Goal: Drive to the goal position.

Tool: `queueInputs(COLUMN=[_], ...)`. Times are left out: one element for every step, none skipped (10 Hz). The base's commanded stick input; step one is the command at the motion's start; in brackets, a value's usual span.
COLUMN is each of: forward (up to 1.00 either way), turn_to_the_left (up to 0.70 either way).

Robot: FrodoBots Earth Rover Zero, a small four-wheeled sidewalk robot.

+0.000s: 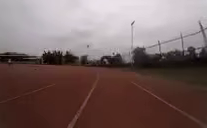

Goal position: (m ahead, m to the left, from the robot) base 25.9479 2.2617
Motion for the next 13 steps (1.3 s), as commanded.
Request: queueInputs(forward=[0.7, 0.7, 0.7, 0.7, 0.7, 0.7, 0.7, 0.7, 0.7, 0.7, 0.7, 0.7, 0.7], turn_to_the_left=[0.0, 0.0, 0.0, 0.0, 0.0, 0.0, 0.0, -0.07, -0.24, -0.35, -0.35, -0.35, -0.35])
